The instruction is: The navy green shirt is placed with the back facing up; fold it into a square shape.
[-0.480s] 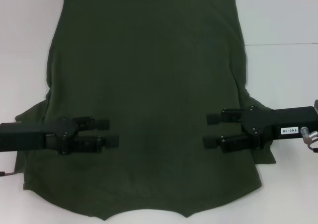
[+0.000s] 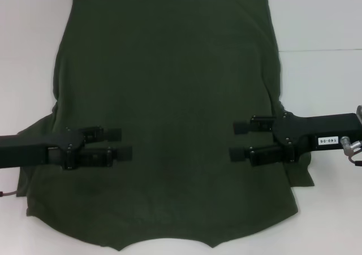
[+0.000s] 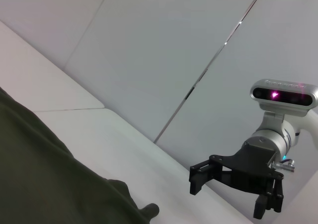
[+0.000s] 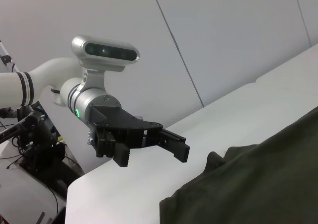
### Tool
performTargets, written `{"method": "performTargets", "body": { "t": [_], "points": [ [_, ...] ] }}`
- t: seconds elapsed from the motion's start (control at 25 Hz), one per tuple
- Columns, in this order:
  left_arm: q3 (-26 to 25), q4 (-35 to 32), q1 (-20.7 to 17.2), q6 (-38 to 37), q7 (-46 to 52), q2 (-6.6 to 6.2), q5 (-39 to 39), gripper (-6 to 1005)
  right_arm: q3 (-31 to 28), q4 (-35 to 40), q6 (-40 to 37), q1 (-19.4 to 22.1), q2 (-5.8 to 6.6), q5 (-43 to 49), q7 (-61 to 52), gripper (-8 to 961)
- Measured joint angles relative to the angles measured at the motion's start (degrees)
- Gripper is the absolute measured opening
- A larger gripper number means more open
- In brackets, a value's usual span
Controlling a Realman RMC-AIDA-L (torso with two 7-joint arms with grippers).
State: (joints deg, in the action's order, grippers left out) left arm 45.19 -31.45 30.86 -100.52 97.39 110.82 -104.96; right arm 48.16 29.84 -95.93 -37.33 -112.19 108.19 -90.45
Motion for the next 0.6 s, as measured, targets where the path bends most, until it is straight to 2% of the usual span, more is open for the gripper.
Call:
{"method": "performTargets", "body": {
  "t": [0.6],
  "points": [
    [-0.06, -0.02, -0.06, 0.48, 0.25, -0.17, 0.02, 947, 0.0, -0.22, -0.14, 0.3, 0.04, 0.0, -0.31, 924]
  ]
}}
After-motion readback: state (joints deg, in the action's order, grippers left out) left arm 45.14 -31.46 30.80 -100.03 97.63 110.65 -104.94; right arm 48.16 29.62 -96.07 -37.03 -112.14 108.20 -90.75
